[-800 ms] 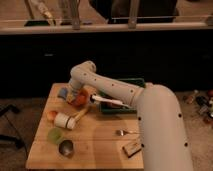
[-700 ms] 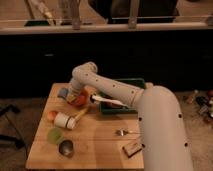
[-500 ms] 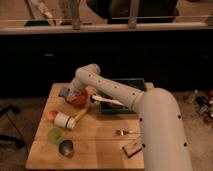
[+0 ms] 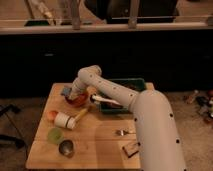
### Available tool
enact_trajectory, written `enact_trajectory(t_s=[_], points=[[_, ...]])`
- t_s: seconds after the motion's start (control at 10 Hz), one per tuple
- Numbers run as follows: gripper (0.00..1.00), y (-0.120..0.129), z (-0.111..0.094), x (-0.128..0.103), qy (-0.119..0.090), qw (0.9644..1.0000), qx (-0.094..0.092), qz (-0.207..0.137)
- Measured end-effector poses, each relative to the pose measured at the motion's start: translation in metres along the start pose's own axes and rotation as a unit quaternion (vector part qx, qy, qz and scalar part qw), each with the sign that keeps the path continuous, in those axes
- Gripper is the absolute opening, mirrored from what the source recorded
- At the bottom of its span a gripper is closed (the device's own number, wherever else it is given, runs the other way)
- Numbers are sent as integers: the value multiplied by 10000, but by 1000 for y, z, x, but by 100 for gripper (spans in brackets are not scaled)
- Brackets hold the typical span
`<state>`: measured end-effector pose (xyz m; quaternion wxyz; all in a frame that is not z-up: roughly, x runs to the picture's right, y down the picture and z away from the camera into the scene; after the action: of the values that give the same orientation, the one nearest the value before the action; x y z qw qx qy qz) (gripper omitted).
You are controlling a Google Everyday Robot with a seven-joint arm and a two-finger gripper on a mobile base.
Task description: Wipe red bowl with sponge
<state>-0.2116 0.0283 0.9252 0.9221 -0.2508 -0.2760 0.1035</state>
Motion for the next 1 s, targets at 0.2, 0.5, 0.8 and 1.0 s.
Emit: enact_trajectory(t_s=[0.2, 0.5, 0.8, 1.0], points=[[0, 3, 7, 9, 52, 9999, -67, 68], [0, 10, 10, 16, 93, 9997, -163, 136], [0, 6, 1, 35, 167, 9994, -88, 295], [0, -4, -5, 45, 216, 9990, 14, 390]])
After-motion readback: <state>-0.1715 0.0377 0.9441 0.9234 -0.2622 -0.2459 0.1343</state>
